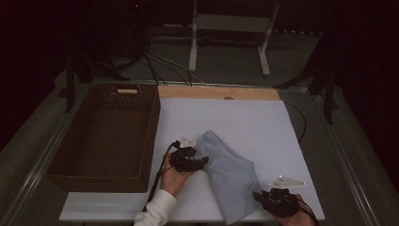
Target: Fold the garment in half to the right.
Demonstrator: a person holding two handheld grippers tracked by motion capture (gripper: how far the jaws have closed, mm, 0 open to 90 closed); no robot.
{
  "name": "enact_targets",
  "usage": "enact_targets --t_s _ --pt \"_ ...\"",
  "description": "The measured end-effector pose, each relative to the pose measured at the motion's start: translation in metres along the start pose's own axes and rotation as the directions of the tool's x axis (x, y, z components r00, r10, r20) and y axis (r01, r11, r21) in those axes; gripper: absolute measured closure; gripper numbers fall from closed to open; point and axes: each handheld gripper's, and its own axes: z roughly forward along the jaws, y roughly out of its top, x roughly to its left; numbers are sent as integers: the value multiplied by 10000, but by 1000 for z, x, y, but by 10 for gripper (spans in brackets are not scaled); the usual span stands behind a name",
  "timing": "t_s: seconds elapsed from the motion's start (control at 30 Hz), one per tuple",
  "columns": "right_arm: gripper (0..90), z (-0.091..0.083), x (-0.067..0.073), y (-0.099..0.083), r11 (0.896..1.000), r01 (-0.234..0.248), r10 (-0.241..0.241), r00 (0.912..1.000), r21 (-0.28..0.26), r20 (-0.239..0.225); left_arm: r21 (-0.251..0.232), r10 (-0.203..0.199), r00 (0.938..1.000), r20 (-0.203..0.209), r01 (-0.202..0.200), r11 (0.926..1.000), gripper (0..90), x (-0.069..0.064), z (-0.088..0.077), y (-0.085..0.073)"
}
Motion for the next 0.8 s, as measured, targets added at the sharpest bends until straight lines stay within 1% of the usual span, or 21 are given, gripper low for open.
enact_targets --t_s 0.23,0.37,0.47,0.53,0.6,0.67,0.73,0.77,0.8 --pt "781 0 2 0 10000 32 -32 10000 -30 -32 190 42 9994 -345 -35 9998 283 3 7 -2" --pt "781 -1 2 0 10000 52 -52 10000 -52 -32 426 12 9984 -567 12 9991 228 7 14 -4" --pt "781 0 2 1 10000 61 -61 10000 -48 -30 427 106 9983 -579 -81 9991 195 5 16 -4" --pt "780 0 2 1 10000 52 -53 10000 -34 -34 503 140 9984 -544 -113 9987 198 4 16 -4" --pt "780 0 3 1 10000 54 -55 10000 -27 -32 576 100 9992 -377 -78 9983 244 3 15 -3" --pt "780 0 3 1 10000 52 -52 10000 -29 -28 623 -46 9996 -269 62 9980 299 1 15 -2" --pt "780 0 3 1 10000 63 -63 10000 -35 -32 672 -93 9997 -220 107 9977 353 0 14 -2" --pt "780 -1 3 1 10000 47 -47 10000 -36 -50 702 -321 9994 93 314 9970 426 1 14 -2" --pt "780 -1 3 1 10000 46 -46 10000 -44 -63 752 -505 9981 352 478 9960 518 0 15 -2"
